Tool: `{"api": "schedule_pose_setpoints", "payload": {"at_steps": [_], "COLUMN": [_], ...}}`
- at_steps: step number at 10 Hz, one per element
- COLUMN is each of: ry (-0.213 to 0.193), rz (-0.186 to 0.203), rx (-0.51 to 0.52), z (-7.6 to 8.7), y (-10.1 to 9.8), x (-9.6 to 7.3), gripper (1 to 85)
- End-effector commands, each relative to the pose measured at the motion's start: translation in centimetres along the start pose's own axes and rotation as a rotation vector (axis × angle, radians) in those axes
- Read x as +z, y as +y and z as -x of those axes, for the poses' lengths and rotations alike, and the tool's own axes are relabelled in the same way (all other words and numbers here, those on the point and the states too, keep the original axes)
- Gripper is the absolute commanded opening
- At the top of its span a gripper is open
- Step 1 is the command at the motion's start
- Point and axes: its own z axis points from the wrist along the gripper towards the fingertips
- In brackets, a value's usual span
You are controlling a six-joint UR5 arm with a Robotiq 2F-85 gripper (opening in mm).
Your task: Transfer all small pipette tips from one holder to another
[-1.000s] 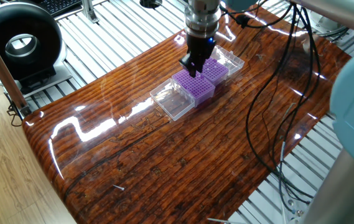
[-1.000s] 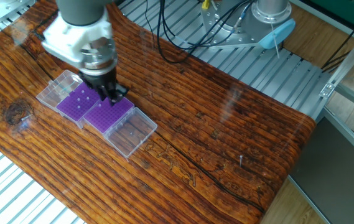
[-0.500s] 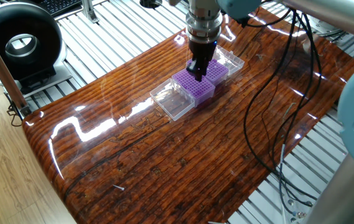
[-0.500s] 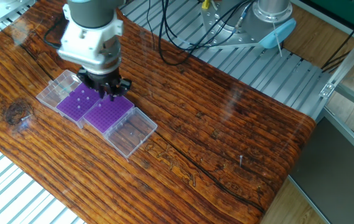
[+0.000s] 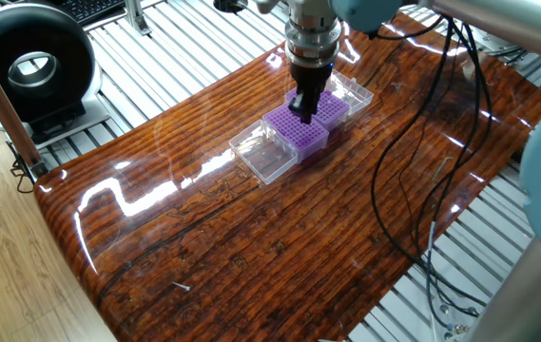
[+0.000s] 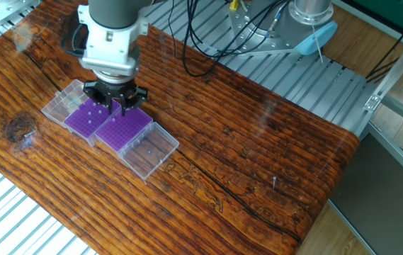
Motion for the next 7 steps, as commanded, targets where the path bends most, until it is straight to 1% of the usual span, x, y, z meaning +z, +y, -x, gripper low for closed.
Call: {"api": "schedule_pose_setpoints", "payload": {"at_steps": [1,2,3,5,7], "ry": [-0.083,-0.112,-0.124,-0.14,-0.142], "rz": [-0.037,-0.04,-0.041,-0.049,-0.058], "rx": [-0.147,-0.17,-0.186,-0.242,-0.282], "z": [1.9,2.5,2.8,3.0,3.0], "y": [-1.0,-1.1,-1.2,-1.6,-1.7], "x": [0.0,0.2,0.3,0.6,0.9], "gripper": [31.0,31.3,32.0,33.3,34.3]}}
